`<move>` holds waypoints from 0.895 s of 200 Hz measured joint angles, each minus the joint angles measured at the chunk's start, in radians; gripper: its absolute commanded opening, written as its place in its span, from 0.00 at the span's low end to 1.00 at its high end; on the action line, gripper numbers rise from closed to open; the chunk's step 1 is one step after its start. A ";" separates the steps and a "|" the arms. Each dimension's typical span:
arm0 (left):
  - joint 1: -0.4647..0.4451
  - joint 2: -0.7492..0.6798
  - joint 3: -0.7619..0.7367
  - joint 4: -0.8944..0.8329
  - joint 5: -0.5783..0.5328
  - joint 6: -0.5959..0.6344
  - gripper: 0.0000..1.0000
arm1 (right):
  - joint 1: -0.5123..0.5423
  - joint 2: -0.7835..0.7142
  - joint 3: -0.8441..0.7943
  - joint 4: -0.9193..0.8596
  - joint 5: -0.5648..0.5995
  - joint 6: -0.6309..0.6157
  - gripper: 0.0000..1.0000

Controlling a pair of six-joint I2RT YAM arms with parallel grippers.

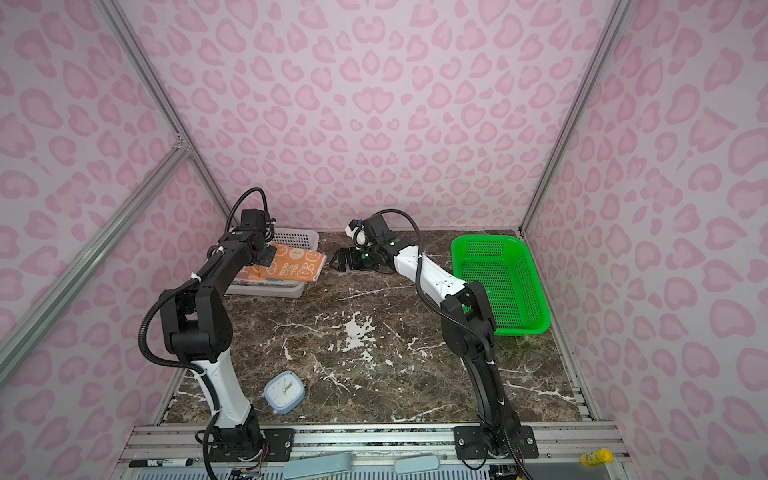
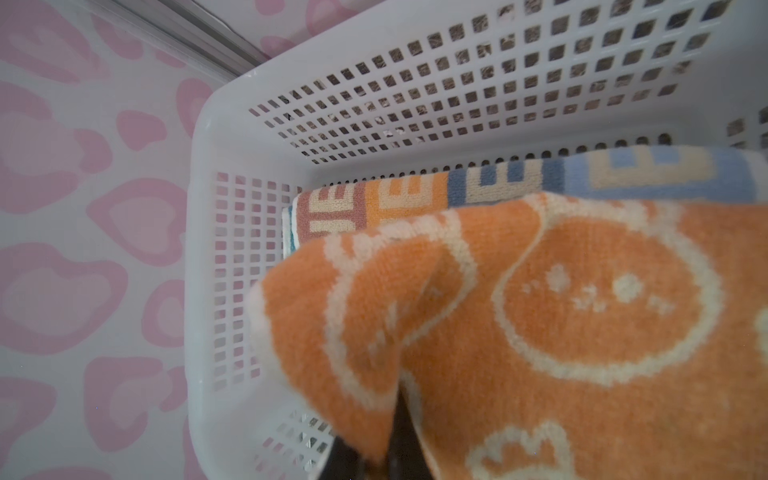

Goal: Fold and stack the towels
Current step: 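Carry the folded orange towel into the white basket with both grippers, then release the towel onto the stack and raise both grippers from the basket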

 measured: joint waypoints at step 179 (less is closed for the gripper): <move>0.110 0.088 0.064 0.064 0.008 -0.013 0.04 | 0.012 0.105 0.122 -0.087 -0.026 0.004 0.98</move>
